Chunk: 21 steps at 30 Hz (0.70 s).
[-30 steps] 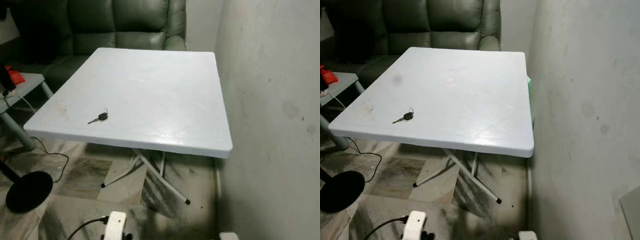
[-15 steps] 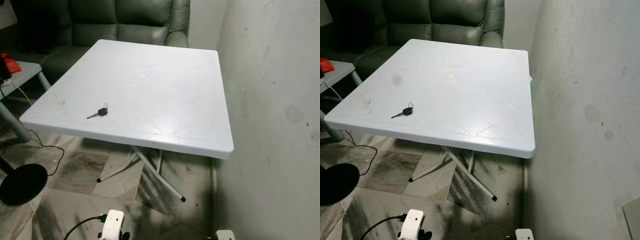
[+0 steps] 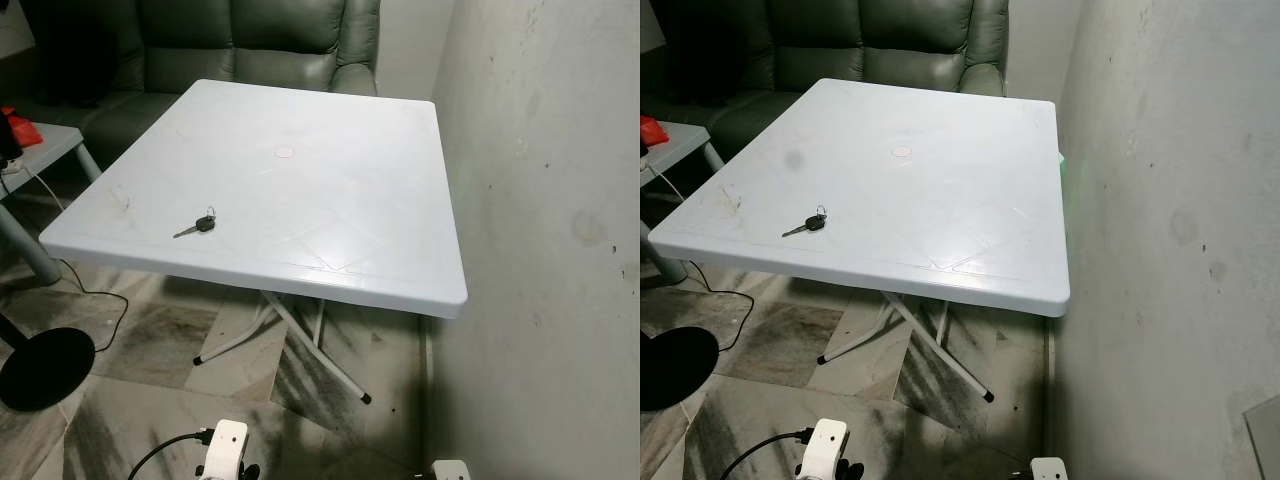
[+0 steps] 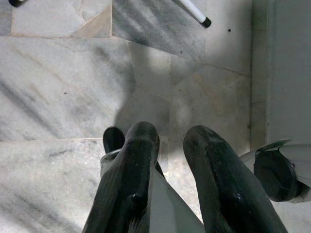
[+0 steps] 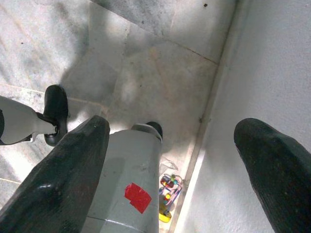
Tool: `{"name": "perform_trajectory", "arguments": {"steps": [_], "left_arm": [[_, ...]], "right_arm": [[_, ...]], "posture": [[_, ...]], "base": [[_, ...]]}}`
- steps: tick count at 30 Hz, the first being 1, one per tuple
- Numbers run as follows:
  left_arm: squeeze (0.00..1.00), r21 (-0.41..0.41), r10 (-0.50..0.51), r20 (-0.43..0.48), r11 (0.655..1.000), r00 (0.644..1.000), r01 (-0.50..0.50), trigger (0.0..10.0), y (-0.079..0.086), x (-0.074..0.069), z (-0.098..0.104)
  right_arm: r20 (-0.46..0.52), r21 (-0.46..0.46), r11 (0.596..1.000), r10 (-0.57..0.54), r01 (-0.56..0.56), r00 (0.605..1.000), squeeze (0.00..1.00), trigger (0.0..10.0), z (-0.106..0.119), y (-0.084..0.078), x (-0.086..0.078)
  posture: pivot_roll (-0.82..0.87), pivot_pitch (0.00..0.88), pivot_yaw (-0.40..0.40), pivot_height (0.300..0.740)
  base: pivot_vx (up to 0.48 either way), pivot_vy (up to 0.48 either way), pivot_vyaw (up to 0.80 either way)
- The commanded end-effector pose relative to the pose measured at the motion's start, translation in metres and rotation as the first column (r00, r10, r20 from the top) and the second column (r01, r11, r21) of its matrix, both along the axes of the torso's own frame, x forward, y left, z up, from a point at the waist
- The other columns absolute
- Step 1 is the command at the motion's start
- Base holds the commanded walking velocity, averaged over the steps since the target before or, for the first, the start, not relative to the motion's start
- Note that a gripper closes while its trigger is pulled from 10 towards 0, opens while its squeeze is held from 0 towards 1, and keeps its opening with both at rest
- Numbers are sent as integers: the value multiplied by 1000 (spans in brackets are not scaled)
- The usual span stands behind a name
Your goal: Hang keys on a hook
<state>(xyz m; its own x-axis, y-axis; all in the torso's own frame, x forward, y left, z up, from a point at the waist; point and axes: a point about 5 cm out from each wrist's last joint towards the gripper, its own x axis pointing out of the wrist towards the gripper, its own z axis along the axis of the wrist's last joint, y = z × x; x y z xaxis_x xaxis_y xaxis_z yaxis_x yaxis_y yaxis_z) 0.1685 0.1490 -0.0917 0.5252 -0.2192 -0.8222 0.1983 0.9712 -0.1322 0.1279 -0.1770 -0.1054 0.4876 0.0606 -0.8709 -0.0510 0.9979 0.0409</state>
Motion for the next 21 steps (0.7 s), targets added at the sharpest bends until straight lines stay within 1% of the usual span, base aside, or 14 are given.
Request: {"name": "perform_trajectory", "arguments": {"steps": [1, 12, 18, 21], "left_arm": [[0, 2, -1, -3, 1000, 1000, 1, 10000, 1, 1, 0], [0, 5, -10, -4, 1000, 1000, 10, 10000, 0, 0, 0], [0, 7, -16, -7, 1000, 1000, 16, 10000, 0, 0, 0], [0, 8, -19, -8, 1000, 1000, 19, 10000, -1, -1, 0]], "right_arm": [[-3, -1, 1000, -4, 4, 1000, 0, 10000, 0, 0, 0], [-6, -7, 1000, 8, -8, 1000, 0, 10000, 0, 0, 0], [-8, -10, 1000, 15, -15, 1000, 0, 10000, 0, 0, -1], [-9, -12, 1000, 18, -18, 1000, 0, 10000, 0, -1, -1]], "posture": [[-74, 0, -20, 740], [-72, 0, -24, 740], [-72, 0, -25, 740], [-72, 0, -26, 740]], "base": [[0, 0, 0], [0, 0, 0], [0, 262, 0], [0, 364, 0]]}}
